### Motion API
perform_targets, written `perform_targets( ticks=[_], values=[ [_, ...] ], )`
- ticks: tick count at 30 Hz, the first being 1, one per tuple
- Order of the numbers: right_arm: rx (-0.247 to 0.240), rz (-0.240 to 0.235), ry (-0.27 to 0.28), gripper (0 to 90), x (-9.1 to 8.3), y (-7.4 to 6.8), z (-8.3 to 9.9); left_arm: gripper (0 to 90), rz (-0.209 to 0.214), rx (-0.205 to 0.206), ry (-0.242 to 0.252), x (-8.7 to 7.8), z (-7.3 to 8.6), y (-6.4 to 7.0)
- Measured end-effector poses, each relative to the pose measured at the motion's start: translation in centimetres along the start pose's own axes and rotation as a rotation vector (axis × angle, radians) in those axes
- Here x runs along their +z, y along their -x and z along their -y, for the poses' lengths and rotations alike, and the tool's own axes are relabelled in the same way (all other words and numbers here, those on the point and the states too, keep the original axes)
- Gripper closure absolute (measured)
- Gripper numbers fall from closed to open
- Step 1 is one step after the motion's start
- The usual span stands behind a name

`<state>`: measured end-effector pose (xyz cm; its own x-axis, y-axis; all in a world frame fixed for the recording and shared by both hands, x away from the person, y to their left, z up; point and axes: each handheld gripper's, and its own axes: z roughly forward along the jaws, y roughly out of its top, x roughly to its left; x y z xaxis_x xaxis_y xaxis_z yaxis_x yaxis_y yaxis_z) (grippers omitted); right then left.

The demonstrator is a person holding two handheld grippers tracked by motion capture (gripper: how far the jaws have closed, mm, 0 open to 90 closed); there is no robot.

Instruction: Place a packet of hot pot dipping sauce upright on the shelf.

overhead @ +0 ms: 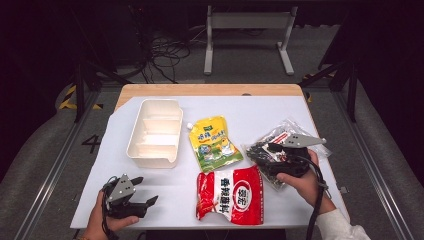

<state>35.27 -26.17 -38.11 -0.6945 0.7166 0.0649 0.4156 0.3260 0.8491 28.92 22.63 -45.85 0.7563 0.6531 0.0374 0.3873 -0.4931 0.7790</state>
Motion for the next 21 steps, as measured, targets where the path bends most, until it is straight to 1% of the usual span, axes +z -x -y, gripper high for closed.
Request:
perform_targets(
  ticks=[1, 2, 5, 7, 8, 10, 11, 12, 13, 14, 21],
  values=[
    [0.006, 0.002, 0.002, 25.3, -0.3, 0.0, 0.2, 20.8, 0.000, 0.003, 0.000, 0.0, 0.0, 0.0],
    [0.009, 0.000, 0.003, 24.9, -0.6, -0.1, 0.4, 20.7, 0.005, -0.002, -0.001, 0.0, 0.0, 0.1],
    [0.005, 0.013, 0.013, 24.7, -1.6, -0.6, 1.2, 20.8, 0.006, 0.004, -0.003, 0.1, -0.1, 0.1],
    [0.000, 0.013, 0.020, 24.5, -2.4, -0.9, 1.8, 20.8, 0.013, 0.008, -0.003, 0.3, -0.2, 0.2],
    [-0.001, 0.023, 0.022, 24.5, -2.7, -1.1, 2.1, 20.7, 0.010, 0.012, -0.005, 0.3, -0.2, 0.2],
    [0.021, 0.021, 0.024, 24.5, -3.3, -1.2, 2.8, 20.8, 0.020, 0.016, -0.004, 0.5, -0.4, 0.3],
    [0.026, 0.022, 0.024, 24.5, -3.6, -1.4, 3.2, 20.8, 0.018, 0.023, -0.007, 0.5, -0.4, 0.3],
    [0.026, 0.022, 0.024, 24.5, -3.6, -1.4, 3.2, 20.8, 0.018, 0.023, -0.007, 0.5, -0.4, 0.3],
    [0.034, 0.025, 0.025, 24.5, -3.8, -1.5, 3.6, 20.8, 0.026, 0.022, -0.008, 0.6, -0.5, 0.4],
    [0.044, 0.017, 0.021, 24.5, -4.0, -1.7, 4.0, 20.8, 0.029, 0.028, -0.008, 0.8, -0.5, 0.4],
    [0.054, 0.005, -0.013, 25.3, -4.5, -3.5, 6.9, 20.8, 0.063, 0.046, -0.014, 1.6, -1.1, 1.0]
  ],
)
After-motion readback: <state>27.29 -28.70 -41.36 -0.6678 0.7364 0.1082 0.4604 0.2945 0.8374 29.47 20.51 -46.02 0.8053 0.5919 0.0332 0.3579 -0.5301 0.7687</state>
